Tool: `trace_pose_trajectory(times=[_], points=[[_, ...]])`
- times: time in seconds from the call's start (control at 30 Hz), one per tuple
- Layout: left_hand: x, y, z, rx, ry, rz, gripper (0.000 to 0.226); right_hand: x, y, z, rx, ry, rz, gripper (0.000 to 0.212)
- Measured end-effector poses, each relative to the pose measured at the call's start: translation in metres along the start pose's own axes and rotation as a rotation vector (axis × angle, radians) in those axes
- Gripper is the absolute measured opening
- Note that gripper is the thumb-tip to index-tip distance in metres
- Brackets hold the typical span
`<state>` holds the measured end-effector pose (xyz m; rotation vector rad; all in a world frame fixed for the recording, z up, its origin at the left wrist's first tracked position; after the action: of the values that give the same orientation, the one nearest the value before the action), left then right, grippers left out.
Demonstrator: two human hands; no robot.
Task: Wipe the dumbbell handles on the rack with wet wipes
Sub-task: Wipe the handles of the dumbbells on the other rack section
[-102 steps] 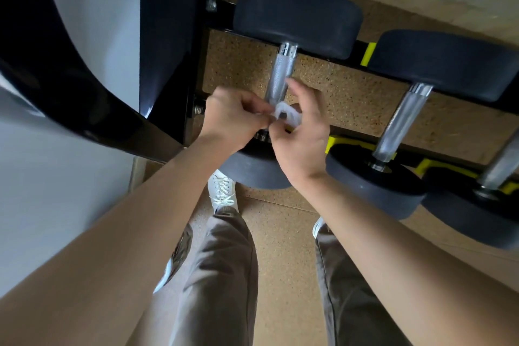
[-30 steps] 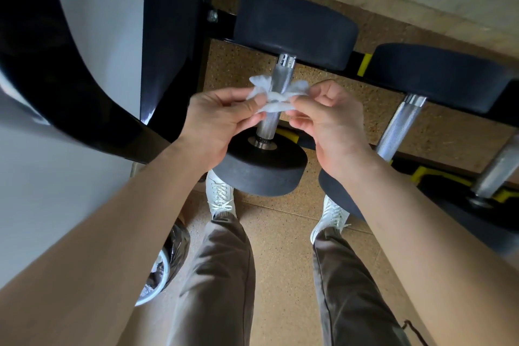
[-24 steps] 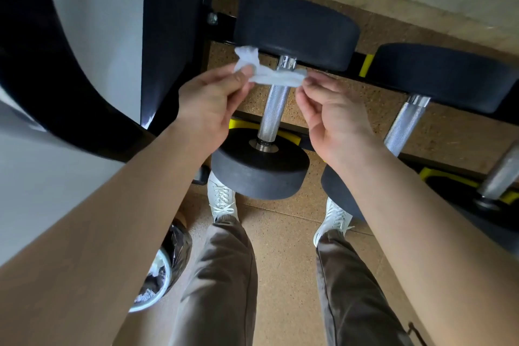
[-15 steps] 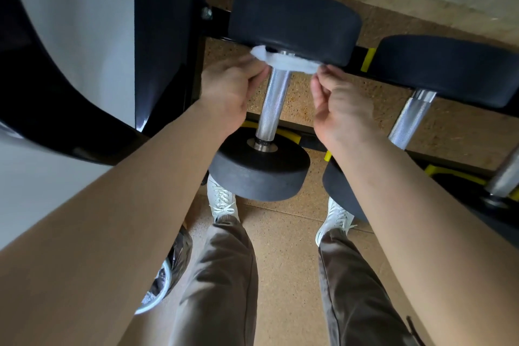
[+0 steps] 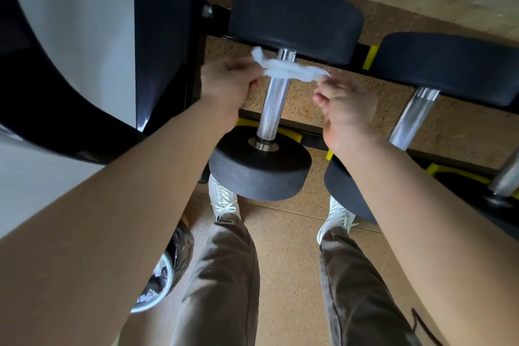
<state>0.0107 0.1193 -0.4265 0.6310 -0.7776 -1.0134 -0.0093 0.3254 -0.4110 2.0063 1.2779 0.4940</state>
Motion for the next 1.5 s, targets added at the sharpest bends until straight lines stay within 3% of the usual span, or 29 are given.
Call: trace_pose_trajectory(times=[0.07, 0.23, 0.37, 0.43, 0.57, 0.67, 0.8, 0.9, 1.0, 1.07, 1.2, 1.27, 1.4, 1.5], points=[[0.002, 0.007, -0.004, -0.047, -0.035, -0.022, 0.01, 0.009, -0.003, 0.002, -0.002, 0.068, 0.001, 0.006], [0.038, 0.007, -0.034, 0.019, -0.221, 0.137, 0.011, -0.009, 0.023, 0.016, -0.063, 0.061, -0.266, 0.012], [0.03, 0.017, -0.029, -0.114, -0.551, -0.015, 0.013, 0.018, 0.016, 0.018, -0.031, 0.084, -0.134, 0.021], [0.028, 0.023, -0.021, -0.175, -0.677, -0.053, 0.014, 0.031, 0.012, 0.017, 0.062, 0.304, -0.117, 0.023], [0.046, 0.018, -0.02, -0.157, -1.067, -0.011, 0.023, 0.005, 0.037, 0.031, 0.206, 0.869, -0.481, 0.018], [0.052, 0.018, -0.014, -0.126, -1.204, 0.075, 0.029, -0.007, 0.042, 0.033, 0.234, 0.996, -0.57, 0.007], [0.022, 0.031, -0.008, -0.257, -1.175, -0.123, 0.016, 0.02, 0.013, 0.025, 0.193, 1.161, -0.406, 0.011], [0.03, 0.029, -0.011, -0.275, -1.171, -0.059, 0.011, 0.018, 0.012, 0.024, 0.225, 1.258, -0.418, 0.012], [0.047, 0.018, -0.019, -0.176, -1.181, 0.072, 0.02, -0.004, 0.032, 0.029, 0.254, 1.181, -0.565, 0.008], [0.052, 0.016, -0.017, -0.221, -1.179, 0.137, 0.021, -0.01, 0.041, 0.03, 0.297, 1.118, -0.604, 0.004], [0.043, 0.028, -0.017, -0.346, -0.99, -0.034, 0.023, 0.02, 0.026, 0.021, 0.345, 0.981, -0.405, 0.009], [0.039, 0.033, -0.021, -0.345, -0.945, -0.101, 0.025, 0.028, 0.02, 0.018, 0.336, 0.92, -0.387, 0.013], [0.039, 0.031, -0.034, -0.264, -0.85, -0.168, 0.05, 0.012, 0.036, 0.027, 0.139, 0.82, -0.616, 0.029], [0.039, 0.031, -0.036, -0.227, -0.726, -0.204, 0.047, -0.001, 0.047, 0.028, 0.181, 0.989, -0.799, 0.025]])
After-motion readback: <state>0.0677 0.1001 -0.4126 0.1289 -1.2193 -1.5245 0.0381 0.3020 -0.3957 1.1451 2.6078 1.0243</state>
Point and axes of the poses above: each hand's wrist, its own y-axis away from the middle knuckle, its own x-axis out of the back of the hand, z = x × y, the point moved 6 cm from there along -y, towards the middle knuckle, and after that the axes turned 14 degrees about -y, right-handed, at the moved point
